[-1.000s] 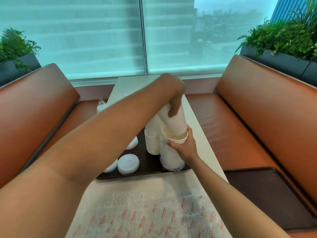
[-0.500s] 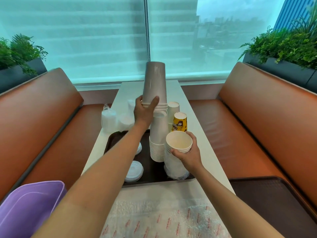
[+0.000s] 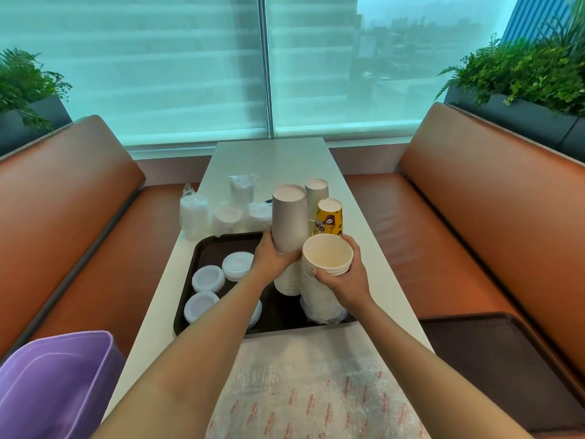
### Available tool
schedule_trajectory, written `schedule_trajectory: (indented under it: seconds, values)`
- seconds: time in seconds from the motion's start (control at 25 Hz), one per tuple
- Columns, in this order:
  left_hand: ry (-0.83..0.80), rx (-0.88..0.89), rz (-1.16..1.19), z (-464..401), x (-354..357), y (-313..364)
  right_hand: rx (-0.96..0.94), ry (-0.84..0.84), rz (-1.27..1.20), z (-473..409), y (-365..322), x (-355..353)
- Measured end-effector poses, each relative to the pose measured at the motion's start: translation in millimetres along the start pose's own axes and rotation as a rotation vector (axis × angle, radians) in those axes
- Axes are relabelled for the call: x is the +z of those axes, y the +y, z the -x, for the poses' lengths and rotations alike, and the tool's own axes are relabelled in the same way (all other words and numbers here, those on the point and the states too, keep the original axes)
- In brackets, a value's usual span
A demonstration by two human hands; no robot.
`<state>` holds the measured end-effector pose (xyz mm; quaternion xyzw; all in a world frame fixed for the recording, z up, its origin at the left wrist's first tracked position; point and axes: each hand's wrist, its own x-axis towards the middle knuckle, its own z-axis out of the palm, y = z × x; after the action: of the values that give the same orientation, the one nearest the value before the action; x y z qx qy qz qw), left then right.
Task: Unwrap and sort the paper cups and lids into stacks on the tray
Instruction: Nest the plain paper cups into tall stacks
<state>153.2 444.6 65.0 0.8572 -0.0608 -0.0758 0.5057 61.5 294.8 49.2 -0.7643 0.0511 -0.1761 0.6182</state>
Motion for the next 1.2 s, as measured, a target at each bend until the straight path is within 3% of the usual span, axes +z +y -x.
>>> schedule_trajectory:
  seconds: [0.04,0.12,0.2,0.24,0.28,0.32,0.4,0.48,0.6,0.68,0.96,1.2]
  values:
    - [0.036,0.021,0.026,1,1,2,0.0,-0.006,0.005,-1,0,-1]
    - [0.266,0.147,0.042,7,5,10,0.0,-0.047,0.016,-3,0,-4]
    - [0.531,0.484,-0.038,20,6,26,0.007,-0.081,0.004,-4,-2,-4]
    - [0.515,0.694,-0.125,26,5,39,0.017,-0.081,-0.006,-3,-4,-4]
    - [0.371,0.847,-0.225,33,4,56,0.029,-0.072,-0.016,-4,-4,-2]
    - [0.149,0.88,-0.355,37,6,69,0.04,-0.063,-0.022,-4,-3,0]
    - [-0.233,0.724,-0.804,35,14,90,0.061,-0.067,-0.038,-4,0,1]
    - [-0.381,0.598,-1.105,28,17,101,0.089,-0.075,-0.032,-4,3,0]
    - [-0.465,0.534,-1.117,20,17,108,0.099,-0.074,-0.021,-4,4,-2]
    - [-0.478,0.53,-1.066,19,13,115,0.088,-0.05,-0.013,-2,1,0]
    - [-0.303,0.67,-0.974,31,-25,187,0.082,-0.016,-0.005,2,0,-1]
    - [-0.17,0.64,-0.657,51,-53,192,0.078,-0.056,0.004,1,2,-2]
